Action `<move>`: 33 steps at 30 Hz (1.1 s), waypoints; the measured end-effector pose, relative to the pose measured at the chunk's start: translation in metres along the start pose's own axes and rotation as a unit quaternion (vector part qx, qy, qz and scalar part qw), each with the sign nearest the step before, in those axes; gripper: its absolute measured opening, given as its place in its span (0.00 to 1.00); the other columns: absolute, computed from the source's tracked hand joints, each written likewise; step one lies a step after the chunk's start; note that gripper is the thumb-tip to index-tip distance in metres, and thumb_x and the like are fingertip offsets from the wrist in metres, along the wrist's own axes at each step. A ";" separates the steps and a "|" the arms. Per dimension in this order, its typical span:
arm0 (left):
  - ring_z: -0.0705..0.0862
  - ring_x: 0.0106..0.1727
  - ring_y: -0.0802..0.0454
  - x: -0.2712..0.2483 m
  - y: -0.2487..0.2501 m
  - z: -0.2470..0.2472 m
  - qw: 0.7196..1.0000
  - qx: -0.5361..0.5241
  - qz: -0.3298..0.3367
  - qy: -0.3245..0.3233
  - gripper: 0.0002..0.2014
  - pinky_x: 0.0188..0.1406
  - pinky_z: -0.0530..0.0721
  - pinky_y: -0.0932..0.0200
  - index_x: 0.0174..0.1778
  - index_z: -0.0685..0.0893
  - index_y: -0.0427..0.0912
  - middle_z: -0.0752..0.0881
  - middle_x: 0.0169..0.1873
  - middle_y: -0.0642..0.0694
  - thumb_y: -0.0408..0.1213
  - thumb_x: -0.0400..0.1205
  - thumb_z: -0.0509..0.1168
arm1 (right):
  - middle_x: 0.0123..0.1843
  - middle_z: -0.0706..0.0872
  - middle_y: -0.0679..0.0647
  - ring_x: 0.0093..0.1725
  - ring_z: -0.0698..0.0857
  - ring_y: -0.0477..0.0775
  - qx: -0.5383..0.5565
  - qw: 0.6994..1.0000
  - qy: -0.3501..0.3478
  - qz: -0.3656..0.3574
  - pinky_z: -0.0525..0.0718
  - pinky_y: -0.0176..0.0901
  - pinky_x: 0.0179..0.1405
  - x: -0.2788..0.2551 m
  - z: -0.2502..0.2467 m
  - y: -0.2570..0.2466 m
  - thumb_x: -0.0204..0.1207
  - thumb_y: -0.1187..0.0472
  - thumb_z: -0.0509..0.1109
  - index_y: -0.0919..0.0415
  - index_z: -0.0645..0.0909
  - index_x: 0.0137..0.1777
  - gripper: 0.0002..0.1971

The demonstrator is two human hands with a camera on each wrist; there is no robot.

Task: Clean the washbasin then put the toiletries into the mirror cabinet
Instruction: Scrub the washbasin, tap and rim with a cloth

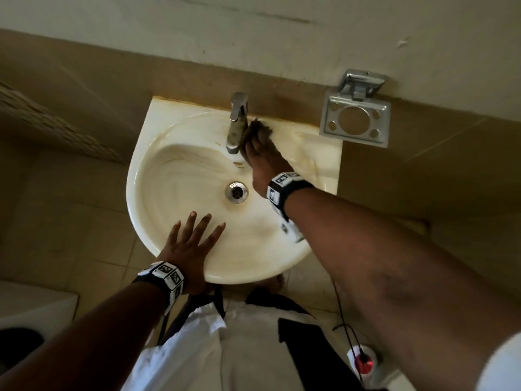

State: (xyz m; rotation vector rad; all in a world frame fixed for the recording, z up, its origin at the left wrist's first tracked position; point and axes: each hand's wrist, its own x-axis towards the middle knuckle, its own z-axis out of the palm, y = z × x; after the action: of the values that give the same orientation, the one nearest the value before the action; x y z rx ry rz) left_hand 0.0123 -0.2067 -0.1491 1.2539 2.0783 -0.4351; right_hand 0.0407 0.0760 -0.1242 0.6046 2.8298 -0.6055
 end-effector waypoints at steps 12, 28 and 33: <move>0.29 0.87 0.34 0.050 -0.089 -0.088 0.971 -0.085 -0.176 0.136 0.65 0.86 0.42 0.33 0.84 0.24 0.61 0.27 0.87 0.45 0.77 0.69 0.68 | 0.86 0.60 0.54 0.82 0.66 0.59 0.021 0.983 0.022 0.182 0.68 0.49 0.78 -0.048 -0.040 0.096 0.83 0.60 0.62 0.55 0.53 0.87 0.34; 0.33 0.88 0.38 0.061 -0.151 -0.056 0.934 -0.220 -0.249 0.131 0.56 0.85 0.40 0.29 0.84 0.27 0.68 0.32 0.89 0.48 0.76 0.74 0.61 | 0.88 0.55 0.44 0.86 0.60 0.57 -0.032 0.999 -0.025 0.011 0.65 0.59 0.83 0.005 -0.026 0.094 0.81 0.67 0.60 0.42 0.53 0.86 0.38; 0.35 0.89 0.38 0.062 -0.149 -0.049 0.924 -0.240 -0.244 0.168 0.49 0.85 0.42 0.29 0.84 0.30 0.70 0.35 0.89 0.47 0.73 0.79 0.59 | 0.88 0.56 0.44 0.87 0.56 0.51 -0.043 0.989 -0.135 -0.046 0.55 0.54 0.87 -0.071 -0.022 0.123 0.85 0.62 0.62 0.44 0.58 0.86 0.32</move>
State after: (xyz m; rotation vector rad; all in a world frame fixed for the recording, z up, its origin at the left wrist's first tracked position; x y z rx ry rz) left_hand -0.1558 -0.2100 -0.1641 0.5394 2.5851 0.0994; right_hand 0.1549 0.1633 -0.1294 0.3485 2.6236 -0.5326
